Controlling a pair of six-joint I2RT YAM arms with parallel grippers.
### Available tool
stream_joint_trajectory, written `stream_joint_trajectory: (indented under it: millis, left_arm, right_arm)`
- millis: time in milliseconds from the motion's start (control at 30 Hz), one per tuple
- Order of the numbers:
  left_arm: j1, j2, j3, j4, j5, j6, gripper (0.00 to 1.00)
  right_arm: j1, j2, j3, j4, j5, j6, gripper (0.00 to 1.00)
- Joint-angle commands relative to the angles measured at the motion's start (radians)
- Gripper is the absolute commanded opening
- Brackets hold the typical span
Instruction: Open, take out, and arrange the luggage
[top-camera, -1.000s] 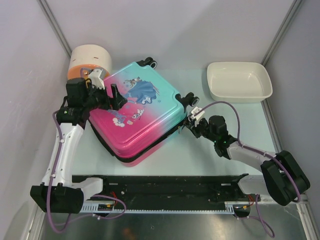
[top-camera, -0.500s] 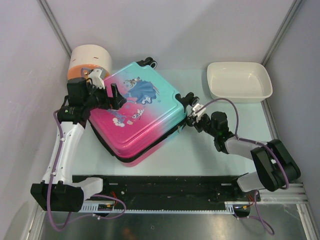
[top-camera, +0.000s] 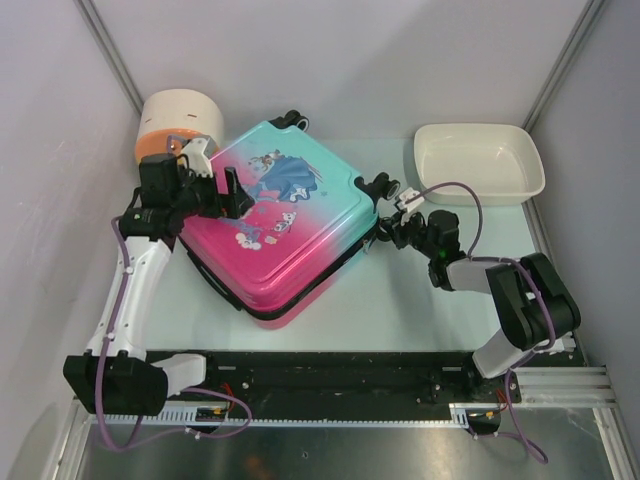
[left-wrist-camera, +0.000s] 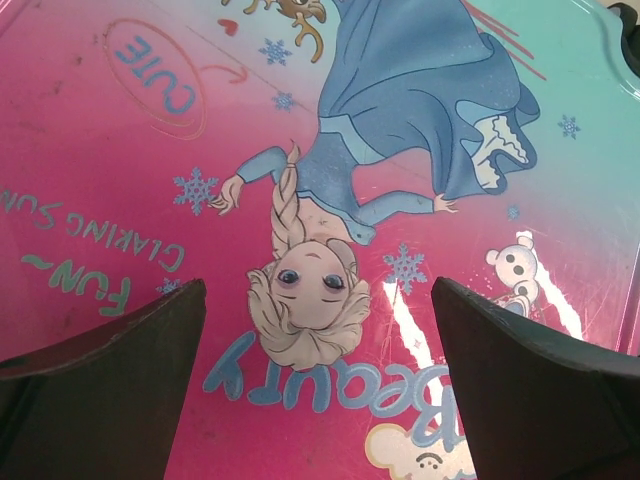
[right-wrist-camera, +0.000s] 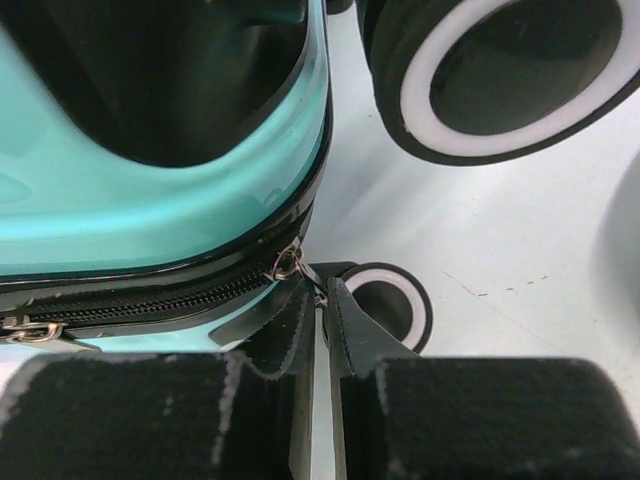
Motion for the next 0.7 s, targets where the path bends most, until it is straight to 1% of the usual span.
stream_joint_trajectory:
  millis: [0, 33, 233, 267, 333, 367, 400, 433, 467, 500, 533, 567, 600, 633, 667]
  left_arm:
    - [0.002, 0.007, 0.002, 0.022, 0.036, 0.047, 1.0]
    - [0.005, 0.01, 0.001, 0.022, 0.059, 0.055, 1.0]
    - [0.008, 0.036, 0.011, 0.023, 0.12, 0.06, 1.0]
    - [0.008, 0.042, 0.016, 0.022, 0.166, 0.06, 1.0]
    - [0.003, 0.062, 0.057, 0.02, 0.237, 0.11, 1.0]
    - [-0.018, 0.074, 0.082, 0.017, 0.284, 0.13, 1.0]
    - [-0.037, 0.111, 0.112, 0.001, 0.292, 0.152, 1.0]
    - [-0.064, 0.131, 0.187, -0.016, 0.286, 0.211, 1.0]
    - [-0.134, 0.155, 0.23, -0.038, 0.266, 0.245, 1.0]
    - [-0.174, 0.184, 0.272, -0.076, 0.196, 0.277, 1.0]
    - [-0.213, 0.235, 0.347, -0.09, 0.168, 0.337, 1.0]
    - [-0.286, 0.263, 0.379, -0.098, 0.136, 0.362, 1.0]
    - [-0.317, 0.289, 0.41, -0.107, 0.093, 0.377, 1.0]
    - [-0.343, 0.35, 0.477, -0.11, 0.079, 0.4, 1.0]
    - [-0.398, 0.379, 0.511, -0.116, 0.069, 0.409, 1.0]
  right_arm:
    - [-0.044, -0.006, 0.075, 0.237, -0.086, 0.101, 0.0]
    - [-0.062, -0.003, 0.075, 0.243, -0.135, 0.099, 0.0]
    - [-0.097, 0.028, 0.075, 0.278, -0.25, 0.053, 0.0]
    - [-0.097, 0.031, 0.075, 0.281, -0.267, 0.053, 0.0]
    - [-0.093, 0.034, 0.075, 0.3, -0.298, 0.053, 0.0]
    - [-0.085, 0.035, 0.074, 0.306, -0.298, 0.053, 0.0]
    - [-0.082, 0.038, 0.075, 0.31, -0.295, 0.053, 0.0]
    - [-0.079, 0.04, 0.075, 0.318, -0.297, 0.053, 0.0]
    - [-0.077, 0.042, 0.075, 0.318, -0.297, 0.055, 0.0]
    - [-0.077, 0.039, 0.074, 0.317, -0.297, 0.055, 0.0]
    - [-0.077, 0.037, 0.075, 0.309, -0.298, 0.055, 0.0]
    - [-0.079, 0.034, 0.075, 0.307, -0.297, 0.056, 0.0]
    - [-0.085, 0.031, 0.074, 0.303, -0.297, 0.058, 0.0]
    - [-0.087, 0.029, 0.075, 0.301, -0.298, 0.058, 0.0]
    - [-0.09, 0.028, 0.075, 0.3, -0.298, 0.061, 0.0]
